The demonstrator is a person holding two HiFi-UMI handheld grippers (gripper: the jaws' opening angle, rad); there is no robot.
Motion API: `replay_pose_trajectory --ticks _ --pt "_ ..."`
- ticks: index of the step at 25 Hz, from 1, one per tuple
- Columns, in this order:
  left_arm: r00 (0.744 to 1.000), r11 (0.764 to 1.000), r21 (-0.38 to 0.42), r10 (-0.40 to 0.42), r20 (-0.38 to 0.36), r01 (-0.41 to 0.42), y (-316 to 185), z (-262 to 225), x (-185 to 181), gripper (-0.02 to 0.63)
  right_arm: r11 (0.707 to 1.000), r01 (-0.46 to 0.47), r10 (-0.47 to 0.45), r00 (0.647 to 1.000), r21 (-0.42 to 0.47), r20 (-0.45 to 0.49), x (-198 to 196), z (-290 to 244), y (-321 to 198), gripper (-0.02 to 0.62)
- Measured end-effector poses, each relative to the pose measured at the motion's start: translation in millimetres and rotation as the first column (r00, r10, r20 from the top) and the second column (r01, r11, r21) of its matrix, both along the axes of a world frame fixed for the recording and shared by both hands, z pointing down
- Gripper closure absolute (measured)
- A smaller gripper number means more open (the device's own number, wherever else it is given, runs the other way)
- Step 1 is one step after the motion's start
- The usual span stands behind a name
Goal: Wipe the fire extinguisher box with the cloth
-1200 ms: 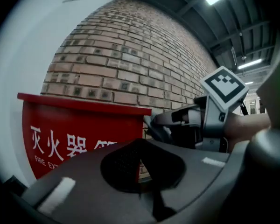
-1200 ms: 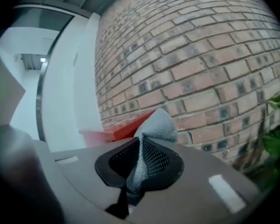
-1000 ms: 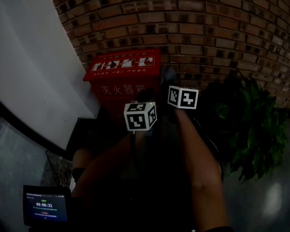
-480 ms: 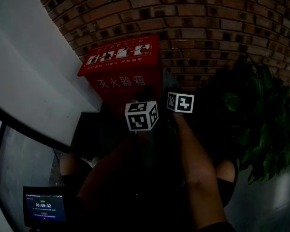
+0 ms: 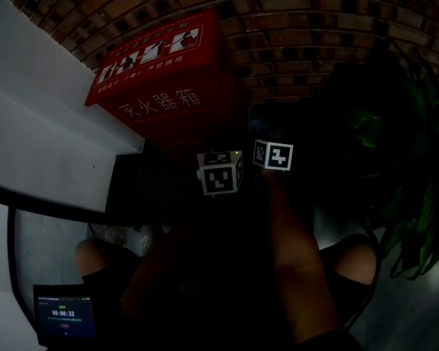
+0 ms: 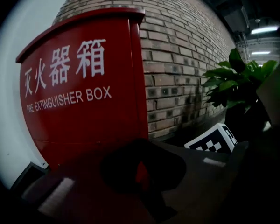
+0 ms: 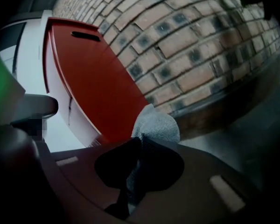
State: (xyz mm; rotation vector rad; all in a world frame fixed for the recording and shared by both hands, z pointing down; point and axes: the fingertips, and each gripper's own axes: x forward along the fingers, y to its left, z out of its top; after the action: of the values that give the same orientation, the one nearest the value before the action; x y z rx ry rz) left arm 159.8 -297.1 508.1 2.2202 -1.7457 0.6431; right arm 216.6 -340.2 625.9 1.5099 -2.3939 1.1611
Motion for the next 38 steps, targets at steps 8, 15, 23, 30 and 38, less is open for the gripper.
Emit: replay_pose_trajectory --ticks 8,15,23,30,38 --pt "0.999 0.997 -0.072 0.03 0.045 -0.027 1 46 7 0.607 0.992 0.005 -0.004 1.0 -0.129 0.007 -2 73 15 0.558" --pt "0.998 0.998 -0.07 0.006 -0.064 -0.011 1 51 -10 0.607 0.999 -0.029 0.028 0.997 -0.019 -0.078 -7 49 14 0.56" --pt "0.973 0.998 -0.03 0.05 -0.225 -0.058 10 42 -54 0.607 0.981 -0.123 0.17 0.918 0.149 -0.36 0 11 38 0.56" --pt "0.951 0.995 0.019 0.103 -0.291 -0.102 13 15 -101 0.607 0.967 -0.17 0.238 0.869 0.191 -0.434 -28 -7 76 0.56" --pt "0.94 0.99 0.099 0.126 -0.317 -0.099 21 -44 -187 0.607 0.957 -0.119 0.229 0.869 0.263 -0.439 -119 -57 107 0.56"
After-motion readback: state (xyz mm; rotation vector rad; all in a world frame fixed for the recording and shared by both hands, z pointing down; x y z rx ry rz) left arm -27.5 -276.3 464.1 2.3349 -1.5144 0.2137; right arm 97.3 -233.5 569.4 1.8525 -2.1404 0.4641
